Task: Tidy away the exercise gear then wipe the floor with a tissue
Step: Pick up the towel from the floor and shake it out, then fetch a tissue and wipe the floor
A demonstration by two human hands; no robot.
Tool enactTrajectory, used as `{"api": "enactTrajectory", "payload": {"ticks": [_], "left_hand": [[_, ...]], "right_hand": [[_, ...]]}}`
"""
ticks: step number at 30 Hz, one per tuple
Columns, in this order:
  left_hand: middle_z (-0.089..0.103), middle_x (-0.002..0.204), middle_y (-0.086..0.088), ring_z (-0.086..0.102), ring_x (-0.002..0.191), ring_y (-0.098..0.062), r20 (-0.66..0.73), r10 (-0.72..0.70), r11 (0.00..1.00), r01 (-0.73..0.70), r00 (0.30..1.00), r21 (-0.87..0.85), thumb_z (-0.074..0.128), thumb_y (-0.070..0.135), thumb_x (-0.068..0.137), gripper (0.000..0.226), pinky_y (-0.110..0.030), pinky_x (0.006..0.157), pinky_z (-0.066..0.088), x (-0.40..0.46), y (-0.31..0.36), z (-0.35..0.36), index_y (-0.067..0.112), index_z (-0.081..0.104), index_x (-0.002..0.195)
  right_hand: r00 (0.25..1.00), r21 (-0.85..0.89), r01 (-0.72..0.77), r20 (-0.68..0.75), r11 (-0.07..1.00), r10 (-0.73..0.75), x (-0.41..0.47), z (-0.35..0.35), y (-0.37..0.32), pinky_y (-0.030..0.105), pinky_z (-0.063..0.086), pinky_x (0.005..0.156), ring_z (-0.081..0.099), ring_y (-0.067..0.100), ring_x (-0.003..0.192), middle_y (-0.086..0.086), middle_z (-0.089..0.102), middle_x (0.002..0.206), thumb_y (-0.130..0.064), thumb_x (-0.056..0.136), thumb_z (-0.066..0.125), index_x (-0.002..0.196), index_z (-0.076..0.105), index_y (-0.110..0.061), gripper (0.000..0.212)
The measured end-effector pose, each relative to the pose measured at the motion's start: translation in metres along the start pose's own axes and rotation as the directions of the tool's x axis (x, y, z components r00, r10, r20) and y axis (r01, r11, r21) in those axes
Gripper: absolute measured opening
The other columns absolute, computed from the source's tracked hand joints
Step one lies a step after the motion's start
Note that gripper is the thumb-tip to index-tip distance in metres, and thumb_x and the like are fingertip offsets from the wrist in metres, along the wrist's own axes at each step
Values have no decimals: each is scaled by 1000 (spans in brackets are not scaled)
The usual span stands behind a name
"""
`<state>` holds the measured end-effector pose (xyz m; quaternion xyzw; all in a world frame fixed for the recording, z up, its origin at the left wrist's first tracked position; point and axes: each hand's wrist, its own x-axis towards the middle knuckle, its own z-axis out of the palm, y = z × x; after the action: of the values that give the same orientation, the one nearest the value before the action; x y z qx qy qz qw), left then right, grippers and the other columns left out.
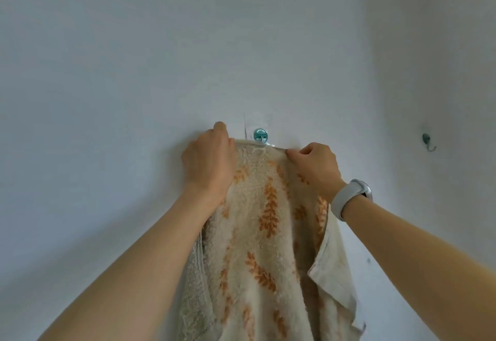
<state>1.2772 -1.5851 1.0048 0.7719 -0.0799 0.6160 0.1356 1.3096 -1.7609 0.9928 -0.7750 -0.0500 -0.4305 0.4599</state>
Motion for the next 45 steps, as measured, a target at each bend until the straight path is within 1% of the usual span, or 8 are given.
{"api": "enactTrajectory", "payload": {"ticks": [11, 14, 18, 24, 29, 33, 37, 45], "left_hand": [[66, 97, -1, 61, 85, -25, 191, -217, 952, 251, 957, -176, 50, 32, 93, 20, -30, 67, 41, -104, 9, 1, 14, 57, 98], [63, 108, 4, 60, 93, -20, 248, -275, 942, 313, 929, -124, 49, 34, 93, 25, -28, 72, 40, -137, 4, -10, 18, 56, 111], [57, 123, 3, 53, 114, -19, 276, -306, 949, 314, 911, 14, 47, 32, 93, 33, -33, 84, 42, -190, -13, -39, 19, 52, 124], [63, 119, -6, 57, 113, -29, 343, -352, 915, 243, 871, 323, 53, 23, 90, 32, -40, 94, 42, -281, -81, -127, 11, 59, 119], [60, 124, -3, 53, 120, -23, 260, -591, 731, 371, 764, 573, 50, 24, 91, 34, -40, 102, 36, -376, -151, -257, 13, 57, 122], [66, 116, -5, 60, 111, -25, 61, -743, 482, 469, 667, 740, 48, 27, 85, 37, -42, 96, 43, -461, -198, -397, 11, 62, 116], [60, 127, -6, 52, 121, -25, -208, -855, 128, 583, 475, 802, 49, 25, 92, 36, -40, 103, 36, -540, -225, -555, 12, 55, 125], [51, 137, -2, 42, 130, -23, -568, -799, -360, 599, 198, 715, 46, 29, 93, 42, -42, 107, 28, -645, -255, -834, 16, 47, 133]], "right_hand": [[995, 160, 37, 82, 986, -51, -91, 15, 43, 34, 48, 77, 54, 12, 76, -2, 62, 96, -26, 95, 43, 105, 59, -16, 21], [984, 28, 168, 57, 985, -169, -125, 21, 64, 31, 42, 88, 51, 20, 104, 5, 53, 123, -15, 96, 36, 125, 49, -15, 32], [890, -106, 450, -24, 887, -455, -184, 34, 77, 54, 31, 109, 35, 30, 125, 21, 45, 135, -4, 88, 29, 133, 40, -2, 46], [775, 90, 551, 312, 829, -549, -293, 78, 43, 51, 30, 109, 41, 33, 128, 17, 54, 130, -15, 87, 31, 126, 49, -4, 44], [534, 380, 442, 617, 812, -579, -425, 134, -22, 42, 48, 96, 57, 33, 114, 15, 63, 118, -21, 90, 33, 120, 57, -2, 43], [214, 573, 327, 730, 752, -649, -561, 172, -94, 30, 39, 103, 44, 19, 127, 3, 53, 133, -18, 96, 37, 130, 47, -12, 36], [-76, 691, 186, 719, 698, -691, -710, 195, -186, 27, 33, 105, 39, 17, 131, 1, 48, 138, -23, 98, 34, 134, 41, -15, 38], [-405, 748, 4, 609, 664, -682, -971, 213, -383, 33, 32, 108, 41, 23, 129, 7, 47, 139, -23, 98, 33, 134, 43, -11, 39]]}}
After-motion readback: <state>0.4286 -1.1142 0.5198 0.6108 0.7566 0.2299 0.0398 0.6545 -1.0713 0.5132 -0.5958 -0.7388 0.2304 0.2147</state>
